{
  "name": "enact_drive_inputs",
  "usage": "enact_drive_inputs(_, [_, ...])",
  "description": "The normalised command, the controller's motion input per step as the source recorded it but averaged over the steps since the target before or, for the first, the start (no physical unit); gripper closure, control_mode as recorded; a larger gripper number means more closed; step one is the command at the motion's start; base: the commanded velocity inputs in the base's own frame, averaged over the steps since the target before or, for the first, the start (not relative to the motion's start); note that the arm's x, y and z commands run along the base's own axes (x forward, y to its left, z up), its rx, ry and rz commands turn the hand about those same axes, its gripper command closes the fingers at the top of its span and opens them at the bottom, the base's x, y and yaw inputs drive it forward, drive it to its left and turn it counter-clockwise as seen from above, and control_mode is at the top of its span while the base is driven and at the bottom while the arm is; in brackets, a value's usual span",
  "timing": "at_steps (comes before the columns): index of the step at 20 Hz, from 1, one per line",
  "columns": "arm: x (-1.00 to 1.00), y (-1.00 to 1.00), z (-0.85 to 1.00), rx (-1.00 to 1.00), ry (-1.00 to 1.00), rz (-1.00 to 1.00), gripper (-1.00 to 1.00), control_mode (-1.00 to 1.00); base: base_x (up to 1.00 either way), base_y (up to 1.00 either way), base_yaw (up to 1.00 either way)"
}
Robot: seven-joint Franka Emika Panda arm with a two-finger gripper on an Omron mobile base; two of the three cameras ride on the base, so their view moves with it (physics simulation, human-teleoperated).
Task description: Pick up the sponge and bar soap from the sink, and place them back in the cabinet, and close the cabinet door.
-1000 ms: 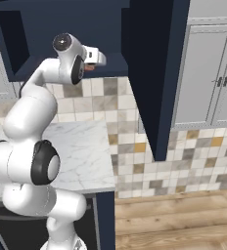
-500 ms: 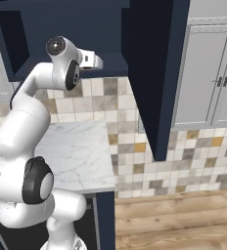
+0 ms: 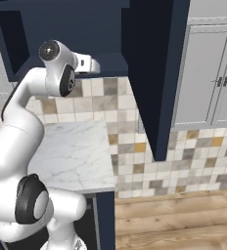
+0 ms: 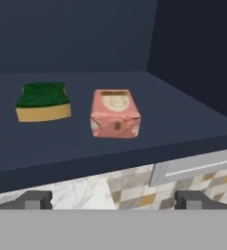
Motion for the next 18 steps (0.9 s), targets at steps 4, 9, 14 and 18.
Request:
enact_drive_inputs(4, [-0.32,-0.01,0.00,0.00,0.00,0.00,-1.00,-1.00,0.00,0.00,0.00])
enact_drive_inputs(9, [-0.38,-0.02,0.00,0.00,0.00,0.02,-1.00,-1.00,0.00,0.00,0.00])
enact_drive_inputs(14, [-0.35,0.00,0.00,0.00,0.00,0.01,-1.00,-1.00,0.00,0.00,0.00])
enact_drive_inputs(18, [-0.32,-0.08,0.00,0.00,0.00,0.04,-1.00,-1.00,0.00,0.00,0.00])
